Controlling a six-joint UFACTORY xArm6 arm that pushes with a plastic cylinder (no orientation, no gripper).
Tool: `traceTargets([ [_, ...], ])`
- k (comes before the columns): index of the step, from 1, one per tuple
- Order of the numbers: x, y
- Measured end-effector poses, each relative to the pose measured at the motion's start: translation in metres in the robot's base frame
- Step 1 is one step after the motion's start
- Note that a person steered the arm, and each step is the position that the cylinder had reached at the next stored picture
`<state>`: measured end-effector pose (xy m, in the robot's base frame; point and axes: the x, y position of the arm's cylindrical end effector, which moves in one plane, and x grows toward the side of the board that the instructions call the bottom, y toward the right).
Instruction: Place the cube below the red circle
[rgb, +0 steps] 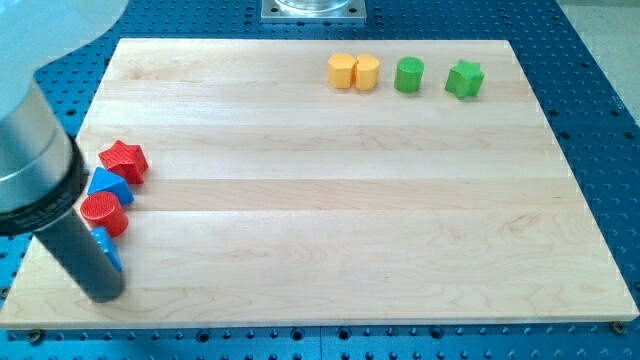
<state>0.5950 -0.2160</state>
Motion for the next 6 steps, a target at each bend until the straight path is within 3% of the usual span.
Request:
traceTargets([
  [1, 0.0, -0.038],
  [5, 0.013, -0.037],
  [6, 0.008, -0.014],
])
